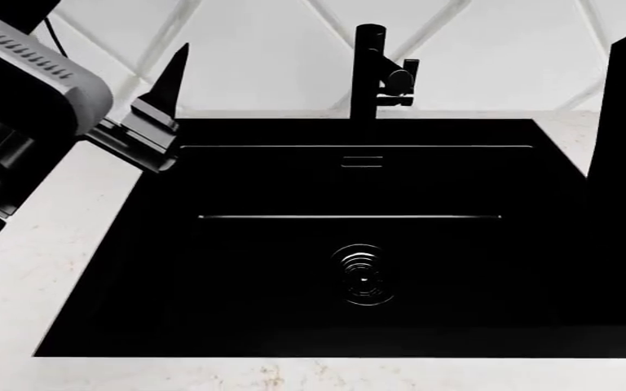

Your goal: Pick the lemon, brussel sprout from the counter and place them in the cabinet. Then close the cabinet.

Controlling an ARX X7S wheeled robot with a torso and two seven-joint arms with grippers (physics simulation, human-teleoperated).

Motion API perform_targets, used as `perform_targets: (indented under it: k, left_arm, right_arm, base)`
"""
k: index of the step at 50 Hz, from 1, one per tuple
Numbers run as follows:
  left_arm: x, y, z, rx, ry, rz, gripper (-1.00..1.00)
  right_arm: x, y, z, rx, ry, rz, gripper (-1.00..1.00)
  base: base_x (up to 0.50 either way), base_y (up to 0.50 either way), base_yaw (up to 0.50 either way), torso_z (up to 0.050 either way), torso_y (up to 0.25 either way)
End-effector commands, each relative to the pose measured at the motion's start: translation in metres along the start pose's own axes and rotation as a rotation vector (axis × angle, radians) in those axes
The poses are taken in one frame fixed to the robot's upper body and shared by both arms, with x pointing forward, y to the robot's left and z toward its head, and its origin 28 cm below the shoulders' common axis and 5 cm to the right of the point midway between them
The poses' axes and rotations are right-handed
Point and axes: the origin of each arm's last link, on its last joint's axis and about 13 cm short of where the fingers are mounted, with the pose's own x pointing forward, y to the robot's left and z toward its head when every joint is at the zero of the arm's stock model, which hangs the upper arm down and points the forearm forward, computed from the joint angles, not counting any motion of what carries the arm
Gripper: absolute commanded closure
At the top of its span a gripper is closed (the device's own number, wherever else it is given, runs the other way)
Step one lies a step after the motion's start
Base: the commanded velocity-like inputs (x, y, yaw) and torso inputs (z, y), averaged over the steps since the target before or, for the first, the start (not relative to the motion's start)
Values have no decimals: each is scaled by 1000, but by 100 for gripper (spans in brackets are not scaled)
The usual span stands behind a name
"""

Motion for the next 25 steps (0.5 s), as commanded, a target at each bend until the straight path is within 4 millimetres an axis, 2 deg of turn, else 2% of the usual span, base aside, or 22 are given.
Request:
perform_targets:
  k: [1, 14, 25]
  left_arm:
    - [1, -1, 0, -3, 0, -8, -100]
    - [1, -2, 0, -1, -1, -9, -100]
    - [2, -2, 0, -1, -1, -11, -100]
  right_arm:
    - [6, -2, 2, -8, 26, -6, -100]
    - [39, -12, 5, -14, 219, 7, -100]
    - [52, -14, 5, -6, 228, 45, -100]
  base:
    - [0, 0, 0, 0, 0]
    - [0, 0, 0, 0, 0]
    - [-10, 38, 0, 0, 0]
